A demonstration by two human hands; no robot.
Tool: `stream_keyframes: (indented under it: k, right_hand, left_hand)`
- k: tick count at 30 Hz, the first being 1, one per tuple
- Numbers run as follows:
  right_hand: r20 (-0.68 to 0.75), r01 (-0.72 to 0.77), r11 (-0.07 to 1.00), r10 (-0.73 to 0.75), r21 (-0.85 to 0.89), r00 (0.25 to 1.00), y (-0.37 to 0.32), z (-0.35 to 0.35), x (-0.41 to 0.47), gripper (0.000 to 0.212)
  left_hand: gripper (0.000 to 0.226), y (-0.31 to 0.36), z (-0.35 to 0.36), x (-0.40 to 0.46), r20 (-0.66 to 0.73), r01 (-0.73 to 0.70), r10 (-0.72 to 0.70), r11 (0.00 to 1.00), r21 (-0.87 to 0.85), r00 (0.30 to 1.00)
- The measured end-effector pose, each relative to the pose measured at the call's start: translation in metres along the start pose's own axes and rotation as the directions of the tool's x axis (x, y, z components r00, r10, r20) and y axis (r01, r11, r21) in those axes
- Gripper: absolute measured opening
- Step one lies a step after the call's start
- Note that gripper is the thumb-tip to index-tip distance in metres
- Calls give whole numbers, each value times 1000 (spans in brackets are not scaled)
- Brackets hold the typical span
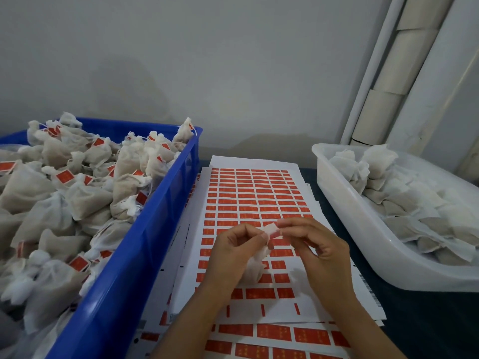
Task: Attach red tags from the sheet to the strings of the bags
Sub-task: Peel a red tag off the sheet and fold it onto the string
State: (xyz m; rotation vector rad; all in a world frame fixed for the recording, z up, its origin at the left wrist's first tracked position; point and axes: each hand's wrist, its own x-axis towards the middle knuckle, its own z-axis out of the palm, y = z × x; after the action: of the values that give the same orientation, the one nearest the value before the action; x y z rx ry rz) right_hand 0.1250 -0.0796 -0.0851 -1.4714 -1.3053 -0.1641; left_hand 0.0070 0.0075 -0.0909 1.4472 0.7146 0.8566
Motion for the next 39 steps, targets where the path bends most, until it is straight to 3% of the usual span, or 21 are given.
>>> stream_keyframes:
  k: [3,6,9,12,19,24,30,39]
  right_hand:
    - [-26,-136,990,137,21,990,-1,-1,2,28]
    - [36,-20,995,23,-99,999,0,-1,3,32]
    - [79,113,979,-101,-172,992,3,-1,4,23]
    - [98,147,976,-132,-161,986,7,-5,6,9]
    - [100,-65,997,60,47,993,4,-6,6,5]
    - [87,-145,989,143,22,986,2,-3,3,16]
    - [64,-91,988,99,-123,993,-1,1,-2,6]
    - [37,-60,987,66,-146,997,-2,2,-2,9]
  left_hand:
    - [17,-1,0,1,-14,-15,15,1000,28,1000]
    - [16,-1,1,1,-20,-24,25,999,35,999]
    - [17,-1,1,1,-29,-29,30,999,35,999]
    - [17,0,1,0,-23,-38,39,999,37,999]
    - [12,1,2,-1,36,-97,96,994,41,995]
    - [12,1,3,-2,94,-141,134,988,67,987]
    - [14,2,4,-2,101,-126,117,989,83,988]
    - [10,5,4,-4,125,-115,106,991,74,987]
